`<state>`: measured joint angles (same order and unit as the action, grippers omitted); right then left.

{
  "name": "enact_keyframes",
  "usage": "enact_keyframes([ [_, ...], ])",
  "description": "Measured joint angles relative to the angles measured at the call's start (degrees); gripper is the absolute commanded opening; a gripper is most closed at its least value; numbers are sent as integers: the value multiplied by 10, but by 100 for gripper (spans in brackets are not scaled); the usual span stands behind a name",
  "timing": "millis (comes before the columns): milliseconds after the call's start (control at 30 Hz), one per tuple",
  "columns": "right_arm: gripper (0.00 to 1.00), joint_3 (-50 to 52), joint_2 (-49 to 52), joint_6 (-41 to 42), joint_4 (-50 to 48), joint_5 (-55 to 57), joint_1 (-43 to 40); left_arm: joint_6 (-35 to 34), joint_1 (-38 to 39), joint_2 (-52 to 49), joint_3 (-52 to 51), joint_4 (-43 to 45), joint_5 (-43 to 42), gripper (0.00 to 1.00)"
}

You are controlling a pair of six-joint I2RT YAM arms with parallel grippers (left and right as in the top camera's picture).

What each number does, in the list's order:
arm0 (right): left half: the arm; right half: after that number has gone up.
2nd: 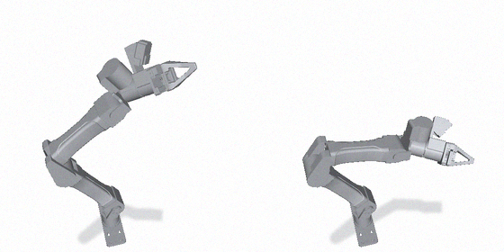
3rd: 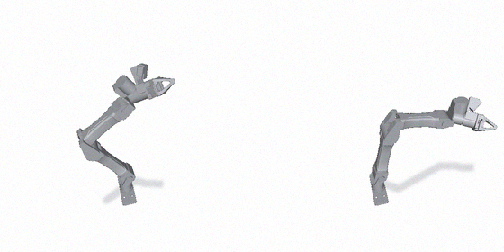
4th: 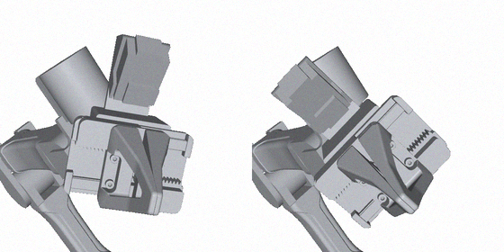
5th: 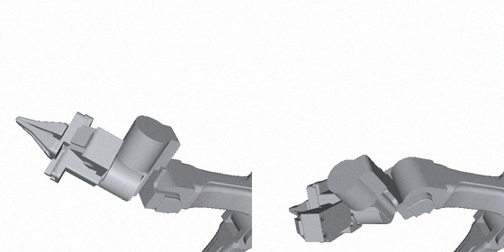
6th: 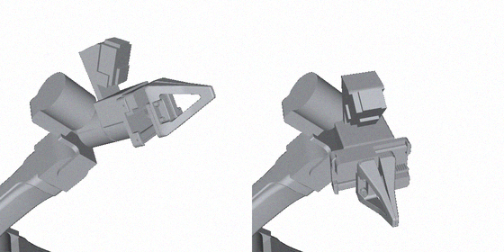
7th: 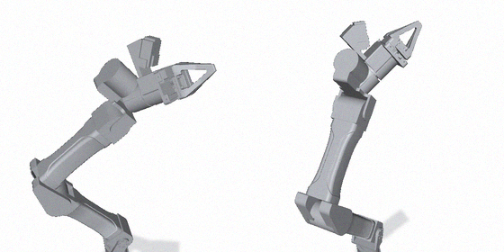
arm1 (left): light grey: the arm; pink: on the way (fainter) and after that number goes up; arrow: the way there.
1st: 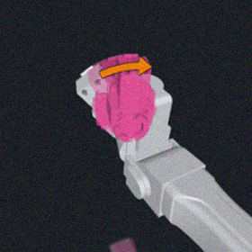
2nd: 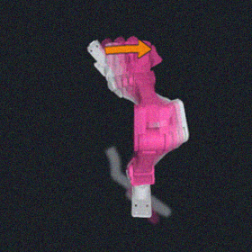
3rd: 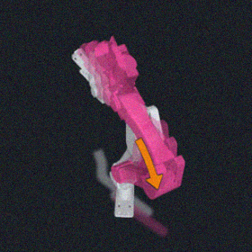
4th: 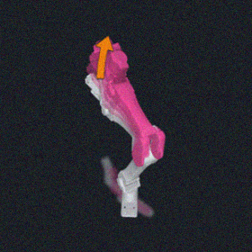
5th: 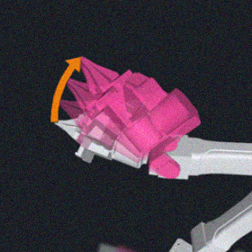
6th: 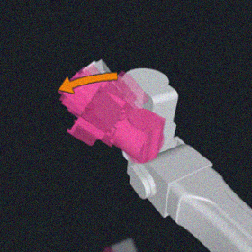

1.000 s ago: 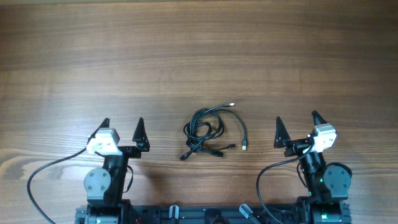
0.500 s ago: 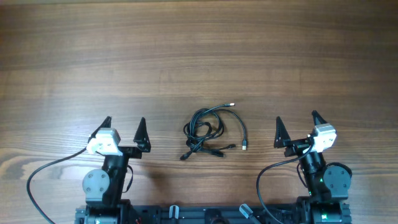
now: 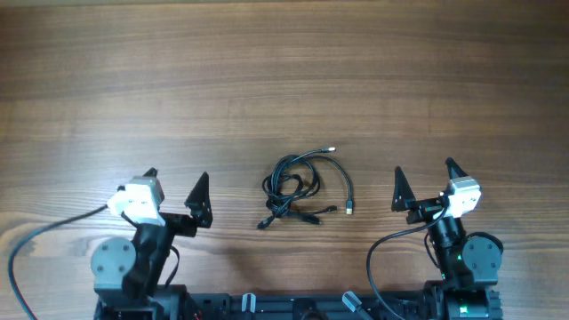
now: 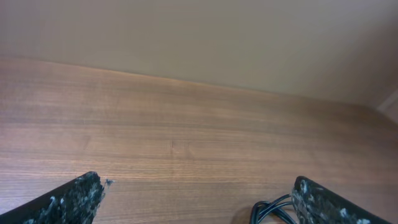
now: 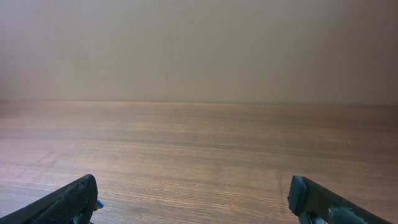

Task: Untangle cables
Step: 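Move the left gripper over the black cable bundle and lower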

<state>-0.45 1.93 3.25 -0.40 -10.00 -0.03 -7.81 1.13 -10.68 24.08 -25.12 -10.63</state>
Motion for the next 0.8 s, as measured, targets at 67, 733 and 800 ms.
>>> enact_keyframes([
  [67, 100, 0, 0, 0, 0, 0, 0, 0, 0, -43, 35, -21, -1, 100],
  [733, 100, 0, 1, 0, 0, 0, 0, 20, 0, -485, 327, -245, -130, 100],
  [800, 100, 0, 1, 0, 0, 0, 0, 37, 0, -517, 355, -281, -138, 100],
])
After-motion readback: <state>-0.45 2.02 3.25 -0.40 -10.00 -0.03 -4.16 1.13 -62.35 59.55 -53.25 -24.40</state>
